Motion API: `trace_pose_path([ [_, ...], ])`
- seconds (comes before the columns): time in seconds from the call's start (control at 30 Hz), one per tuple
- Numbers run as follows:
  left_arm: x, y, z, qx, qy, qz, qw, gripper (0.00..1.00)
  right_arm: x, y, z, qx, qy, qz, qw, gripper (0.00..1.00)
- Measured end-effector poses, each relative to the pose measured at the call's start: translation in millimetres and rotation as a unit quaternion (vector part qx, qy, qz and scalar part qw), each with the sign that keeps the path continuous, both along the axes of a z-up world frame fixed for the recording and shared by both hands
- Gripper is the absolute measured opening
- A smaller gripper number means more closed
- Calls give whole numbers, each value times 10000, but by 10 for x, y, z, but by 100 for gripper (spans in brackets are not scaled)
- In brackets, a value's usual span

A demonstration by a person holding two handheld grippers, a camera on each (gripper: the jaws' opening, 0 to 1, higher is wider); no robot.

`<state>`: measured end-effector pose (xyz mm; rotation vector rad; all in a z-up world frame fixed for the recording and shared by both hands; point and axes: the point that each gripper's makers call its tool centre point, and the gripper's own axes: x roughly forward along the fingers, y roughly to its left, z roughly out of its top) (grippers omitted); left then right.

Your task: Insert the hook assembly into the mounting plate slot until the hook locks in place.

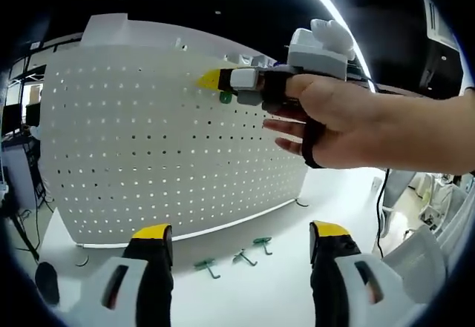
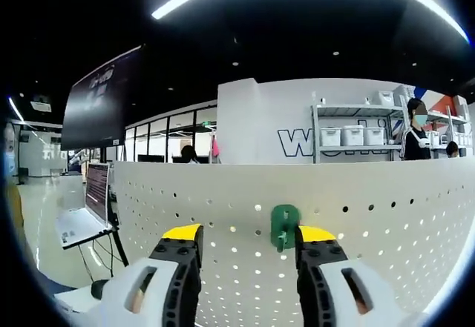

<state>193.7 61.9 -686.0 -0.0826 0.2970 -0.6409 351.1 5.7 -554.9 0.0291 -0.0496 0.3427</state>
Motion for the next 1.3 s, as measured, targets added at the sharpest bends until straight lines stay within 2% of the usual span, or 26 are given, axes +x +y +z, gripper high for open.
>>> trace_pose_path([
  [0.23, 5, -3, 1, 69, -20, 1, 10000, 78, -37, 1, -43, 52, -12, 192, 9998, 55],
  [0.43, -4, -18, 34, 94, -60, -17, 9999, 78, -55, 7, -34, -8, -40, 287, 9996, 53],
  [0.7, -6, 10, 27, 69, -32, 19, 10000, 78, -137, -77, -119, -127, -10, 738, 9972, 52],
  [1.03, -6, -10, 30, 63, -37, -8, 10000, 78, -344, -145, -281, -64, 41, 1324, 9912, 57],
  [1.3, -10, -4, 32, 51, -40, -12, 10000, 78, -419, -162, -321, -88, 50, 1408, 9900, 57],
])
